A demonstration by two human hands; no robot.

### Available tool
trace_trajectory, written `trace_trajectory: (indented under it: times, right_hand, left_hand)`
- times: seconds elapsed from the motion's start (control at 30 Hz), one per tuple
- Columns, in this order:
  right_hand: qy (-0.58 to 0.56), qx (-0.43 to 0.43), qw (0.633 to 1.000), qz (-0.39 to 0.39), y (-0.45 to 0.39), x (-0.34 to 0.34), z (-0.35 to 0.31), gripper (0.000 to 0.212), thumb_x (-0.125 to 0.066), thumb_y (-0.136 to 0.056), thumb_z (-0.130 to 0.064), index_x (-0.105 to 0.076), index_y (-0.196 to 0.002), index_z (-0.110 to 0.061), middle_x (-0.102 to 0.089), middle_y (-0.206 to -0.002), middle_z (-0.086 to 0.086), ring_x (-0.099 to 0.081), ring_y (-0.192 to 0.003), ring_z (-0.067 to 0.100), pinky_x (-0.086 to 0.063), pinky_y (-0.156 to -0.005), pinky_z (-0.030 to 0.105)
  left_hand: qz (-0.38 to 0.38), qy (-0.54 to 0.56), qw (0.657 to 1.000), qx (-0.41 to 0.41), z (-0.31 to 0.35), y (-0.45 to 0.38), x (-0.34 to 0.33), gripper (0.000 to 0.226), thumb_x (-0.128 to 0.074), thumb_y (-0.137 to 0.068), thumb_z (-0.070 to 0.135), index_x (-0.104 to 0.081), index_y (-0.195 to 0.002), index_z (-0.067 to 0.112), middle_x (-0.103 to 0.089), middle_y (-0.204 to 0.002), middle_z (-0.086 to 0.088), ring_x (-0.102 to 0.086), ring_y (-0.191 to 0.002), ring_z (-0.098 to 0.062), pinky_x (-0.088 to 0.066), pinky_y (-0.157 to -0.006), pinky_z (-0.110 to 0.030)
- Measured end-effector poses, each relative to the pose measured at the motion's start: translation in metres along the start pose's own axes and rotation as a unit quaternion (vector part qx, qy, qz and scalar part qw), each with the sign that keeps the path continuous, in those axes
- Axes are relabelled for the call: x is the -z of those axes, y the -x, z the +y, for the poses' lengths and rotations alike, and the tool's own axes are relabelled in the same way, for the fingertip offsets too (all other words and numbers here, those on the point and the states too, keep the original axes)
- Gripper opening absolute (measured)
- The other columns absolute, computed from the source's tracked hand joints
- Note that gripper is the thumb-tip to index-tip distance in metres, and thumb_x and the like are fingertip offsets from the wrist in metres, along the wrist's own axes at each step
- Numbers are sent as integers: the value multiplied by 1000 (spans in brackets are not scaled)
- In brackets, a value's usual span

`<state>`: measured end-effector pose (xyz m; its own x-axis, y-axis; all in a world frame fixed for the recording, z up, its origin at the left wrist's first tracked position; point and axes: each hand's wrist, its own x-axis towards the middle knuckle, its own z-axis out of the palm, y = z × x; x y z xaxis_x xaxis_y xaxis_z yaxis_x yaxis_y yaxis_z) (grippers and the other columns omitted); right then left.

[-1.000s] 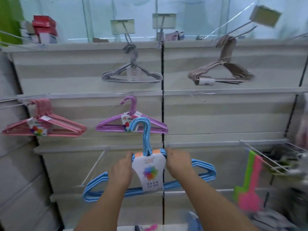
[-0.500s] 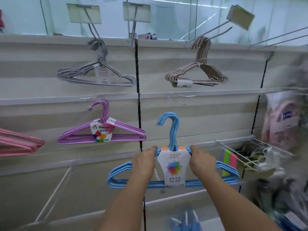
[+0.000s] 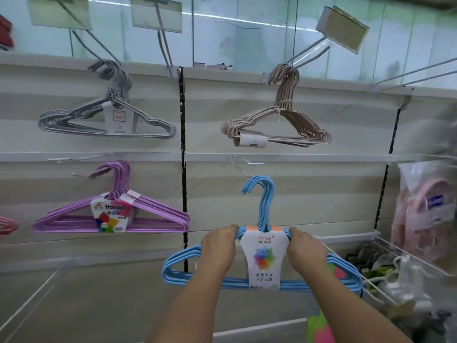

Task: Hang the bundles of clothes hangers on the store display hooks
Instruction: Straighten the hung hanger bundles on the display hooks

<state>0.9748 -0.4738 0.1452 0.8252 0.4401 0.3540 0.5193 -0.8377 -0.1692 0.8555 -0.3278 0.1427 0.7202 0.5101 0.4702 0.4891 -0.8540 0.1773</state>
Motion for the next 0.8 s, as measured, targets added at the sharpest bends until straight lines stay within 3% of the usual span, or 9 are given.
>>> trace_trajectory:
  times: [0.23, 0.5, 0.8]
  right_hand:
    - [-32, 32, 999, 9, -53, 0, 16, 23, -34, -95, -10, -49, -111, -16, -65, -105, 6, -62, -94, 27, -38, -66, 31]
    - [-76, 38, 996, 27, -79, -4, 1, 23, -33, -95, -9, -49, -111, -16, -64, -101, 6, -50, -77, 25, -37, -64, 31]
    - [-132, 36, 990, 23, -76, -24, -26, 23, -32, -97, -11, -48, -112, -16, -64, -106, 5, -61, -94, 28, -36, -66, 32]
  left_hand:
    - [34, 3, 999, 41, 24, -39, -7, 36, -39, -91, 6, -55, -120, 22, -66, -107, -6, -62, -95, -30, -45, -72, -34]
    - [79, -50, 994, 50, 20, -63, 1, 37, -39, -96, 8, -52, -126, 24, -64, -109, 0, -61, -93, -23, -36, -66, -30]
    - [109, -88, 989, 42, -4, -59, 4, 54, -36, -98, 8, -30, -148, 28, -50, -141, 7, -59, -110, -22, -46, -81, -31]
